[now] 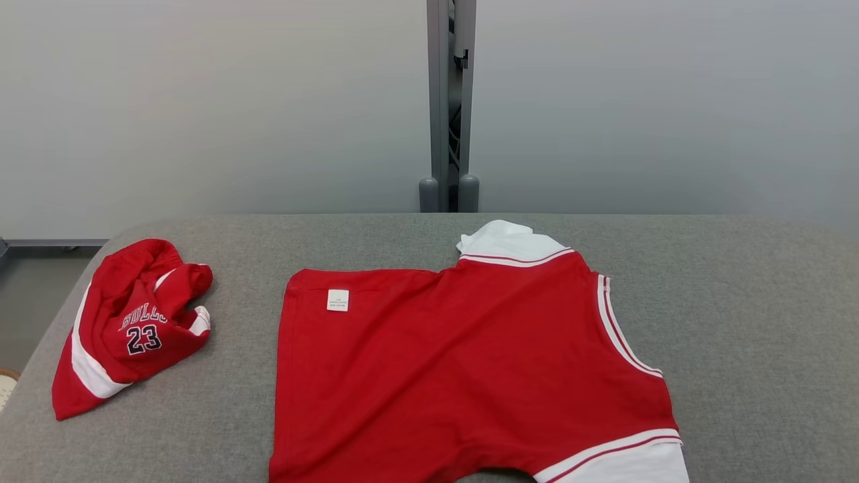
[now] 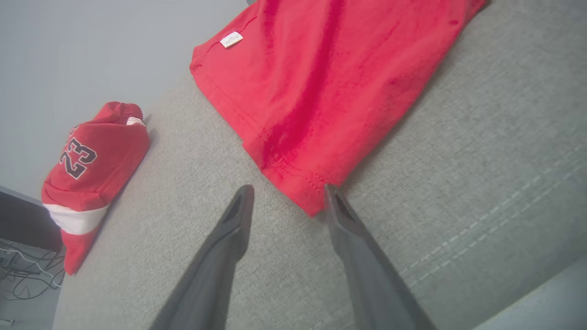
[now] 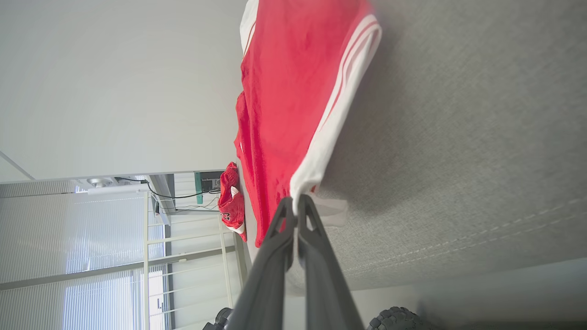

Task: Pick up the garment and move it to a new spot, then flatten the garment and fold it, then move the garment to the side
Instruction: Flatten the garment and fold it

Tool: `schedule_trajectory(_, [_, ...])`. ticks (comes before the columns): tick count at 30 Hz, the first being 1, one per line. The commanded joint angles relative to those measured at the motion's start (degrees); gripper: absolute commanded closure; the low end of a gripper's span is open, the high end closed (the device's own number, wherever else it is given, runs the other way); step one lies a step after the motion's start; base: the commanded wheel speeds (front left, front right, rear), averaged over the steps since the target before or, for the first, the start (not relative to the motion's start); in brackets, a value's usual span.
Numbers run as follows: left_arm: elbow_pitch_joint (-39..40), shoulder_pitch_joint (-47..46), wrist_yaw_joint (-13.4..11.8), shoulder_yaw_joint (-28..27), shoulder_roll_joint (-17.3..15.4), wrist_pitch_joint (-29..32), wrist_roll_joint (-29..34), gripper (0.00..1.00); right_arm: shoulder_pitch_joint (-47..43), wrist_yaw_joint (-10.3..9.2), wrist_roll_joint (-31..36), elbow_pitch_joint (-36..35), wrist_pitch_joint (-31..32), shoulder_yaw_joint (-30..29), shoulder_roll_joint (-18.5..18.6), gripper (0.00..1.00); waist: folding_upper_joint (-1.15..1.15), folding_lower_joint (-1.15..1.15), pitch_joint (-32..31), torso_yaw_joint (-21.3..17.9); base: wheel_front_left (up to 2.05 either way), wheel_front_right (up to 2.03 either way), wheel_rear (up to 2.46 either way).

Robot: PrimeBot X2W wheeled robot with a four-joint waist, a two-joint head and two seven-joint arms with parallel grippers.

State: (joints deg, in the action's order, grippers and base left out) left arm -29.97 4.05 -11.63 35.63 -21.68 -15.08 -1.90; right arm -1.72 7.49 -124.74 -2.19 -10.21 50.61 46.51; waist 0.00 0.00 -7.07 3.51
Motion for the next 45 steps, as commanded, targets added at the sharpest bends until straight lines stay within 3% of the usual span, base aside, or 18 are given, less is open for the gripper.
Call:
schedule_trajectory(1, [0.6,0.2,0.4,-0.3,-0.4,0.0,-0.3,0.0,0.5,0.0,-0.1,0.0,-0.4,0.2,0.4,1.0,0.0,0.0,0.1,0.2,0.0,0.0,0.0])
schedule_trajectory(5, [0.8,0.4,1.6,-0.8,-0.2,0.0,-0.8,0.0,0.9,0.0,-0.2,0.1,-0.7,0.5,0.4,1.0,0.0,0.0,0.3,0.3,0.0,0.0,0.0])
schedule_trajectory(15, [-0.6,-0.8,7.4,-4.4,2.4,0.0,-4.7,0.0,1.6,0.0,-0.4,0.2,-1.0,1.2,0.4,1.0,0.0,0.0,1.1,0.2,0.0,0.0,0.0])
schedule_trajectory(37, [-8.2,-1.7,15.2,-13.0,8.2,0.0,-8.1,0.0,2.9,0.0,-0.8,0.5,-1.3,2.8,1.0,1.0,0.0,0.0,1.6,-0.3,0.0,0.0,0.0])
schedule_trajectory(42, [-9.5,-2.2,16.8,-15.1,9.4,0.0,-9.0,0.15,3.2,0.0,-1.0,0.5,-1.5,3.1,1.1,1.0,0.0,0.0,1.8,-0.1,0.0,0.0,0.0])
schedule_trajectory(43, [-9.8,-2.2,17.0,-15.4,9.6,0.0,-9.0,0.24,3.1,0.0,-1.1,0.4,-1.5,3.2,1.1,1.0,0.0,0.0,1.9,-0.1,0.0,0.0,0.0])
schedule_trajectory(45, [-10.2,-2.6,17.5,-15.4,10.0,0.0,-8.5,0.56,3.2,0.0,-1.2,0.3,-1.5,3.3,1.1,1.0,0.0,0.0,2.0,0.0,0.0,0.0,0.0])
